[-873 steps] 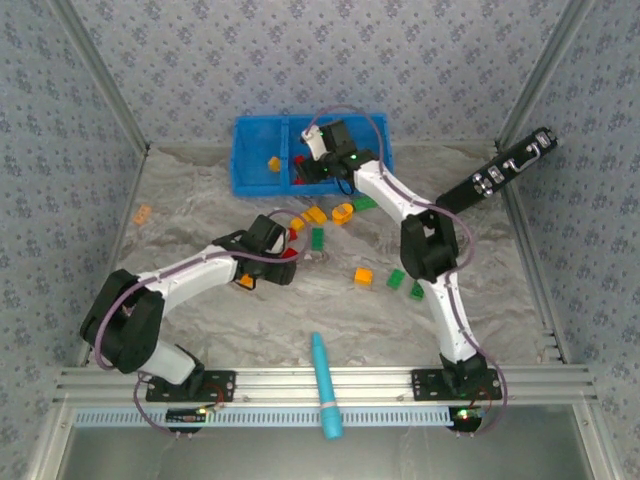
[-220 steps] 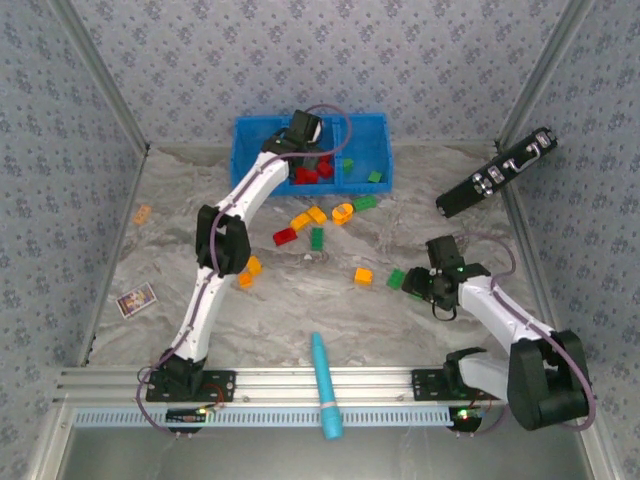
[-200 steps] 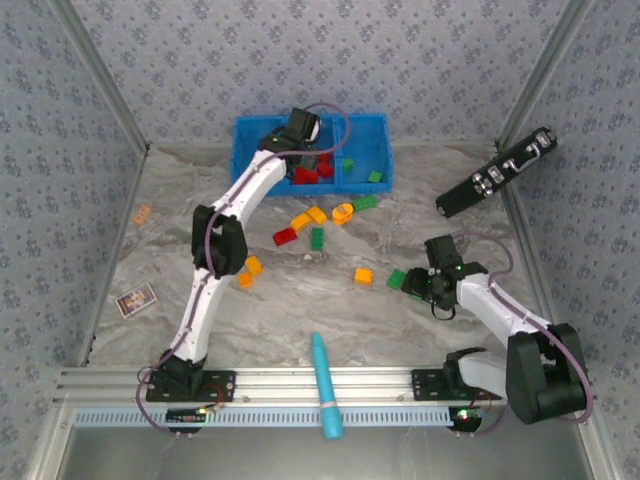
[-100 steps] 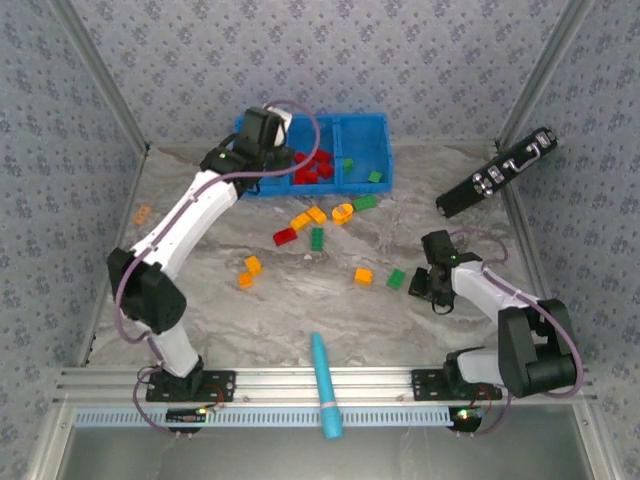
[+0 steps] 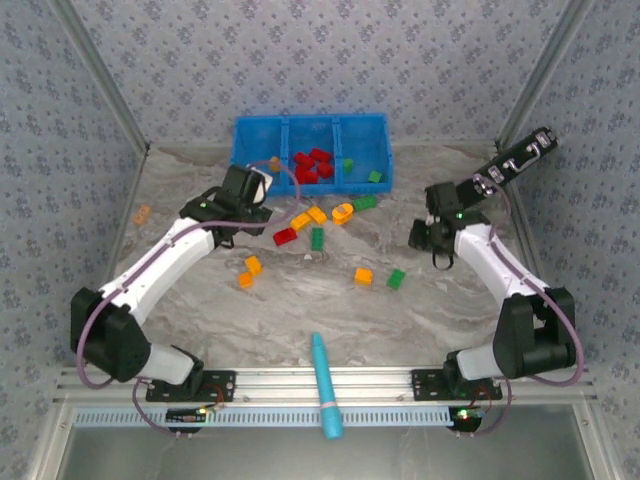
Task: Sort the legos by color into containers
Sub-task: Pick up the lego from the middle-right of the table, then place the lego in the container.
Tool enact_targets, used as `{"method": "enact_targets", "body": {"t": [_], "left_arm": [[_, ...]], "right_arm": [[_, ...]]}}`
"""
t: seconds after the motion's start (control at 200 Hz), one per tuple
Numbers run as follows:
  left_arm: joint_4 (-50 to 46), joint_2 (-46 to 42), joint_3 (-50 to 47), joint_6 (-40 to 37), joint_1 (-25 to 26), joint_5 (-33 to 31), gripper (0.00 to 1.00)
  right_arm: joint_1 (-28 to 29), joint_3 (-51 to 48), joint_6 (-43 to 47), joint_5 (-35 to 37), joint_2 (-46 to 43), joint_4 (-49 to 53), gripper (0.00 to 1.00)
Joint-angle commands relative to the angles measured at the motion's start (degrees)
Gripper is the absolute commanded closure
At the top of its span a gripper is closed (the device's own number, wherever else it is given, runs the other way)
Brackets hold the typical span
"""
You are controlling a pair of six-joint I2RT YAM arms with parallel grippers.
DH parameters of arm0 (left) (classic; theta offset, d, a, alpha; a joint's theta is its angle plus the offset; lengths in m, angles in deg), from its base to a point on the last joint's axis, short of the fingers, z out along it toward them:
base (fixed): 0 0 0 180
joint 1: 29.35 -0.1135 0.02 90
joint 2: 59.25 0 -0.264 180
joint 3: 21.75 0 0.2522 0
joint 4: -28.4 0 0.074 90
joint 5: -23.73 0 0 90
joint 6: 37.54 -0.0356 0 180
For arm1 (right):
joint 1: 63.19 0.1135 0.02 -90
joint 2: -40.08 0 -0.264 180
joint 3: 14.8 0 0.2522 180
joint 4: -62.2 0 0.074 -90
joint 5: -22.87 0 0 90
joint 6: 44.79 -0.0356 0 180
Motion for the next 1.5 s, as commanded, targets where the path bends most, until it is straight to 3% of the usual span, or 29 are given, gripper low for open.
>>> {"method": "enact_targets", "body": {"t": [0.0, 0.35, 0.575, 0.81, 1.0, 1.185, 1.499], "left_arm": [[-0.2, -3.7, -2.6, -0.8, -1.2, 1.3, 0.27], [3.6, -10.7, -13.4, 0.8, -3.9, 4.6, 0.24], [3.5, -9.8, -14.6, 2.6, -4.8, 5.0, 0.24], [5.0, -6.1, -14.3, 2.9, -5.2, 8.5, 0.24], [5.6, -1.8, -13.0, 1.3, -5.2, 11.5, 0.24], [7.8, 2.7, -10.8, 1.3, -5.2, 12.8, 0.24], [17.8, 17.0, -5.1, -6.7, -4.7, 15.8, 0.23]], "right_arm": [[-0.2, 11.4, 6.7, 0.7, 3.2, 1.6, 0.74], [3.8, 40.4, 10.5, -2.7, 26.2, -11.7, 0.74], [6.0, 58.4, 11.9, -2.4, 43.1, -10.9, 0.74], [5.7, 69.4, 9.0, -6.1, 55.9, -8.6, 0.72], [5.4, 72.2, 8.7, -7.3, 59.8, -8.1, 0.70], [5.0, 72.3, 9.0, -9.0, 60.6, -8.0, 0.61], [5.6, 68.0, 10.9, -13.7, 54.6, -8.2, 0.48]]}}
